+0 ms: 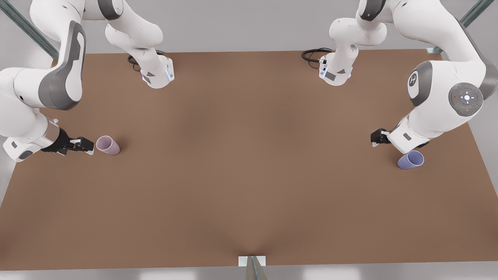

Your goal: Stack the cups, with the pink cup at the bottom and the purple cup at the top

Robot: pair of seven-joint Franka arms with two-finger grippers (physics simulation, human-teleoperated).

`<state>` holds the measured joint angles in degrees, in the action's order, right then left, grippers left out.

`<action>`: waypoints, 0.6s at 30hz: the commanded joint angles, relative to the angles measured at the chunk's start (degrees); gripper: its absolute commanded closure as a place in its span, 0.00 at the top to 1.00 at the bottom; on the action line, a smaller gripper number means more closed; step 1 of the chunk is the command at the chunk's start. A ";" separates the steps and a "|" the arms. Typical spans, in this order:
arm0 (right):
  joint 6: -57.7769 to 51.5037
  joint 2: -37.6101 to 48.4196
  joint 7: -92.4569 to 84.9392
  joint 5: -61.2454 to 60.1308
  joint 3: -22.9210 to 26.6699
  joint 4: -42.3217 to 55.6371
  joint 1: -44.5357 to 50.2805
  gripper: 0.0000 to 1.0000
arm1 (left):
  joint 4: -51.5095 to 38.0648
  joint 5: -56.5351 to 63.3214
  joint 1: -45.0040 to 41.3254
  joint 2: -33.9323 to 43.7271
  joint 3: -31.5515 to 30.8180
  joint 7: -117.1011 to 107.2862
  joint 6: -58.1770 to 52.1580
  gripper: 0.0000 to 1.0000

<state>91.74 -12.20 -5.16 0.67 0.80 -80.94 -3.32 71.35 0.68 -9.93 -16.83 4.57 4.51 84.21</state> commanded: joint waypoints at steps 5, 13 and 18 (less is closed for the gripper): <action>8.81 4.46 -5.83 -0.58 2.10 -16.96 -0.55 1.00 | 0.46 0.11 0.18 -0.66 0.18 1.55 0.69 1.00; 20.93 3.59 -24.97 -0.41 13.35 -30.94 -0.64 1.00 | 0.64 -1.12 1.23 -2.68 1.23 1.38 1.13 1.00; 32.45 0.07 -36.68 -0.32 16.26 -35.60 -0.64 1.00 | 0.64 -1.12 1.23 -2.94 1.23 1.38 1.13 1.00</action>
<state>114.26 -12.09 -18.30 0.35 16.83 -115.69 -4.16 72.01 -0.43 -8.70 -19.85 5.79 5.42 85.23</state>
